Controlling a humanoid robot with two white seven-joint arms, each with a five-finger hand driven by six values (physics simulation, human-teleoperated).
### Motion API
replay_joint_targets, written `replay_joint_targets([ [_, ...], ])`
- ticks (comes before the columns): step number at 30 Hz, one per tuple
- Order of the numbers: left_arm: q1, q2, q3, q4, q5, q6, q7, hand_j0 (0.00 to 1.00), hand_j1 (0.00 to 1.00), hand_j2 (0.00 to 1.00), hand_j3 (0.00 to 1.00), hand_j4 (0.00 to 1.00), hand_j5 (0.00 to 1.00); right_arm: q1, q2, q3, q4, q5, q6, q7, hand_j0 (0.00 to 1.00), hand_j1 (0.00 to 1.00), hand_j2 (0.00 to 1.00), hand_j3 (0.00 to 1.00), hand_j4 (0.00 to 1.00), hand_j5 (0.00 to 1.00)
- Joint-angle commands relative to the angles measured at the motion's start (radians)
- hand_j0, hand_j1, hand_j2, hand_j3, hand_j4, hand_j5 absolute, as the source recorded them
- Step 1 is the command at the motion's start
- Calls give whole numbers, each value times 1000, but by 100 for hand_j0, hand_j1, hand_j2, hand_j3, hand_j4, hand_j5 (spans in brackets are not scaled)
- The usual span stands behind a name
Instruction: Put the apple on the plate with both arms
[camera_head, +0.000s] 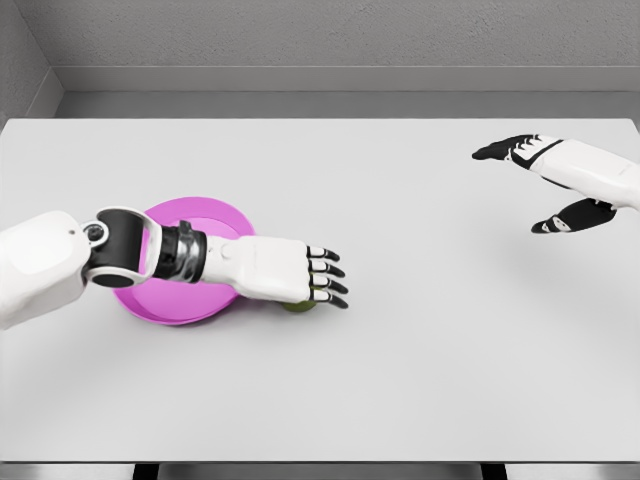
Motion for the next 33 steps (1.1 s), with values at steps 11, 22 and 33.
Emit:
replay_joint_targets([
  [11, -14, -26, -14, 12, 7, 1, -61, 92, 92, 92, 92, 92, 92, -5, -2, 0, 0, -5, 2, 0, 100, 100, 100, 100, 100, 100],
  [22, -15, -23, -14, 14, 6, 1, -83, 41, 41, 41, 41, 41, 41, 2, -2, 0, -2, -5, 2, 0, 100, 100, 100, 100, 100, 100],
  [33, -15, -40, 3, 64, 46, 1, -78, 23, 23, 23, 23, 23, 23, 3, -2, 0, -2, -5, 2, 0, 100, 100, 100, 100, 100, 100],
])
